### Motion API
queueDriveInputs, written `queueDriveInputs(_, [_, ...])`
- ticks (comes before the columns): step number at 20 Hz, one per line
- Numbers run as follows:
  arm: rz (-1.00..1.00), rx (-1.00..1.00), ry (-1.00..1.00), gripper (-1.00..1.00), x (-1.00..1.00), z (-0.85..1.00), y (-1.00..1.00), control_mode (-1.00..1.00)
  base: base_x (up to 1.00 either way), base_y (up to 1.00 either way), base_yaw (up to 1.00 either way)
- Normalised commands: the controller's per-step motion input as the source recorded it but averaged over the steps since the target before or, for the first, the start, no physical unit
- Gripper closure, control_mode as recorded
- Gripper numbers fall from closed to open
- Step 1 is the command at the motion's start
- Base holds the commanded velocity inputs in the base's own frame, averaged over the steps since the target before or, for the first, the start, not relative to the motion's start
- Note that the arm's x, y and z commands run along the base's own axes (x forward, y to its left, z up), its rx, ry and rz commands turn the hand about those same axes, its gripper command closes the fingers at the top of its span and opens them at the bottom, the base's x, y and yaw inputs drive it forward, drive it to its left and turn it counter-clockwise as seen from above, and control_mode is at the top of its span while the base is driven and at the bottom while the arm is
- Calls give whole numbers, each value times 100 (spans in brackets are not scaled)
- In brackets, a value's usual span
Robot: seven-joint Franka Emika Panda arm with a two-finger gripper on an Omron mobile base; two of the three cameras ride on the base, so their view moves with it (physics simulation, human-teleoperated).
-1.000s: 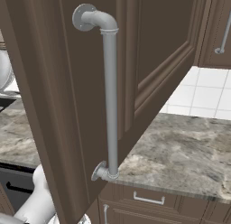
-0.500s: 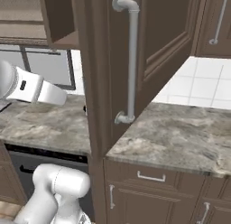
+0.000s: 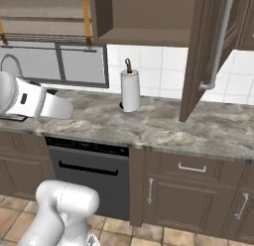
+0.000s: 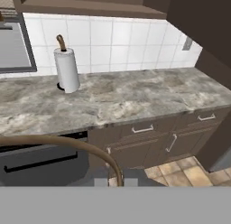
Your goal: Open the cabinet and move the ladle to the pot. Then close the cabinet.
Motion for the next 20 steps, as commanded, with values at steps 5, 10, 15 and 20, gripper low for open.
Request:
queueDriveInputs(5, [0,0,0,100,0,0,0,100,-4,29,16])
queueDriveInputs(10, [0,0,0,100,0,0,0,100,-16,19,78])
queueDriveInputs(15, [0,0,0,100,0,0,0,100,-23,31,91])
queueDriveInputs(20, [0,0,0,100,0,0,0,100,-27,30,89])
